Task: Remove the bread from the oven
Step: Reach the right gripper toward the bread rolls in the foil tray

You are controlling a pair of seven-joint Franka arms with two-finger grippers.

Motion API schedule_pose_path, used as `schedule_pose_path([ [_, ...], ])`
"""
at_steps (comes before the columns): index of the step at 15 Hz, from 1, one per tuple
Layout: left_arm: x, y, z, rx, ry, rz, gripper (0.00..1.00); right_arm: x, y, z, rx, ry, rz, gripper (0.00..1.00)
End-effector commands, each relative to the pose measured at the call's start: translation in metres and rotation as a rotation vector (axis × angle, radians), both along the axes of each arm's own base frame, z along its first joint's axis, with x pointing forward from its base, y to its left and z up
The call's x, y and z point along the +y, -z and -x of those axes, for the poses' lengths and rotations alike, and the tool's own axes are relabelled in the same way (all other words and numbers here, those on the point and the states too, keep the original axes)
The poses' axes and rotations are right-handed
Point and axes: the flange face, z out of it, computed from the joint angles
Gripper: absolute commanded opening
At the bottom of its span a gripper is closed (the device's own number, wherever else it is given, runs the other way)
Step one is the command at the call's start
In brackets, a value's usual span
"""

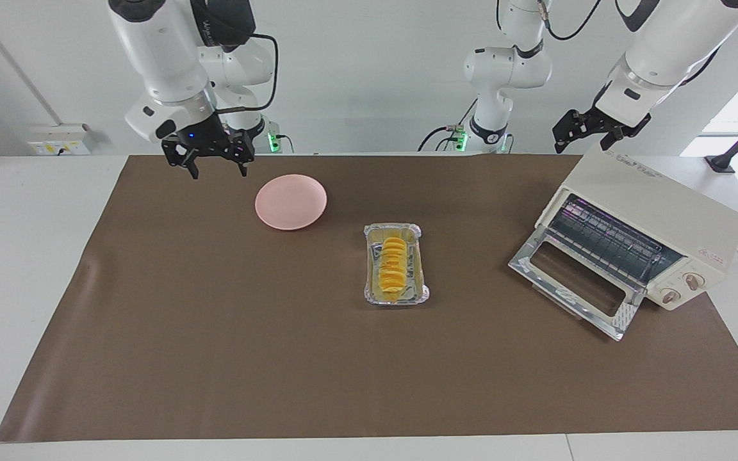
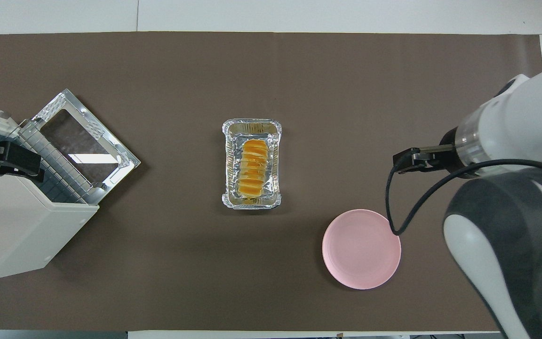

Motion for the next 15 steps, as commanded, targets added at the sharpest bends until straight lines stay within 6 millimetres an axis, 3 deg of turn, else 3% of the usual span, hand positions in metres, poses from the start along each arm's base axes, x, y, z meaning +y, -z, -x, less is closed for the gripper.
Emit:
schedule_pose_path([
  [1, -0.007, 0.003, 0.01, 0.032, 0.025, 0.009, 1.0, 0.041, 0.05, -0.006, 0.009, 0.072, -0.053, 1.0],
  [3, -0.01, -0.002, 0.016, 0.032, 0.032, 0.008, 1.0, 0.061, 0.078, -0.019, -0.001, 0.153, -0.144, 1.0],
  [9, -0.001, 0.006, 0.019, 0.035, 0.009, 0.007, 1.0, 0.142, 0.16, -0.018, -0.005, 0.242, -0.169, 1.0],
  [11, -0.001, 0.006, 0.02, 0.038, -0.002, 0.004, 1.0, 0.153, 0.184, -0.023, -0.003, 0.266, -0.174, 1.0],
  [12, -0.001, 0.006, 0.019, 0.033, -0.002, 0.005, 1.0, 0.167, 0.197, -0.017, 0.007, 0.243, -0.17, 1.0],
  [15, 0.0, 0.006, 0.019, 0.033, -0.005, 0.005, 1.0, 0.183, 0.218, -0.009, 0.015, 0.222, -0.166, 0.99],
])
